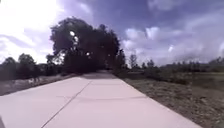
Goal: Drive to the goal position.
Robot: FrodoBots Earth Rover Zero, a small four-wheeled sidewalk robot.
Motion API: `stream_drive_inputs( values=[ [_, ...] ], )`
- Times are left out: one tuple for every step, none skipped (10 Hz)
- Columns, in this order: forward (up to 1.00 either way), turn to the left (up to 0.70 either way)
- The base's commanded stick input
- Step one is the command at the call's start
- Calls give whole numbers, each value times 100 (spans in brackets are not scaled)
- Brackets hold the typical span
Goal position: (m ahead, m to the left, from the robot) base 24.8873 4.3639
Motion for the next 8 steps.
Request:
stream_drive_inputs(
  values=[
    [100, 0],
    [100, 0],
    [100, 0],
    [100, 0],
    [100, 0],
    [100, 0],
    [100, 0],
    [100, 0]
  ],
)
